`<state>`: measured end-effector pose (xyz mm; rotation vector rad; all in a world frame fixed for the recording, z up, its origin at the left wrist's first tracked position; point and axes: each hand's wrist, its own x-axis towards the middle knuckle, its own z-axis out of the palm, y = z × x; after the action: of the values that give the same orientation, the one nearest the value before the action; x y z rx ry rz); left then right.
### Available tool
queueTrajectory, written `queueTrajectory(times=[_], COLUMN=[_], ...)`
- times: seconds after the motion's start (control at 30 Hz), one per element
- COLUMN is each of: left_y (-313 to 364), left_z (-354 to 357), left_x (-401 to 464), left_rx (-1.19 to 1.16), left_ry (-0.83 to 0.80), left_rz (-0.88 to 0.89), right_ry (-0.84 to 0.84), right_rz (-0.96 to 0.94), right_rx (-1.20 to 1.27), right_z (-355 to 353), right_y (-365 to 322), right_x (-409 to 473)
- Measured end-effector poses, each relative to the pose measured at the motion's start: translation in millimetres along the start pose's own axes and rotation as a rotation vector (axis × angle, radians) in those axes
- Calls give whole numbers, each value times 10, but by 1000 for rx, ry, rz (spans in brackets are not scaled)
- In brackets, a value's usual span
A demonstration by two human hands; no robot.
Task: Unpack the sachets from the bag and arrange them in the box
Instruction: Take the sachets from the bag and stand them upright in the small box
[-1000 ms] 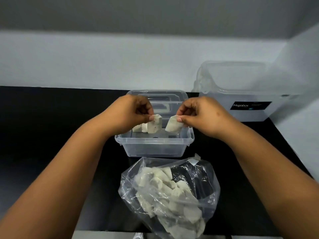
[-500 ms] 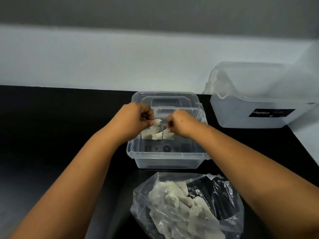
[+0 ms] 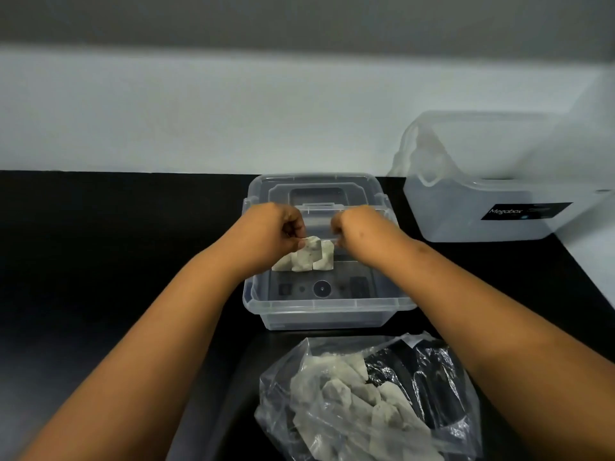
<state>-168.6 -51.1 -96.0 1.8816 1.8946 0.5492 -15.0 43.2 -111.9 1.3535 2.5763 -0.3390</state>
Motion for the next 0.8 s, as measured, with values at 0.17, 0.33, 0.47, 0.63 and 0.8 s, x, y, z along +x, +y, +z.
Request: queueTrajectory(times=[0.17,0.33,0.47,0.63,0.8], left_y=[132,256,278,249,297], left_z=[287,631,785,859,825], left_x=[303,599,735,771,752], left_rx=[73,176,271,313,374], left_ry=[-94,-176,-199,-181,-178], left_rz=[42,78,83,44,-35], right_ry=[185,311,341,358,338], right_rz=[35,41,28,27,38], right_rx=[155,331,373,452,511], right_z=[-81,-80,-104,-91,-41], right_y=[247,405,455,519,594], right_x=[-503,-909,-1162,-1400,-1506])
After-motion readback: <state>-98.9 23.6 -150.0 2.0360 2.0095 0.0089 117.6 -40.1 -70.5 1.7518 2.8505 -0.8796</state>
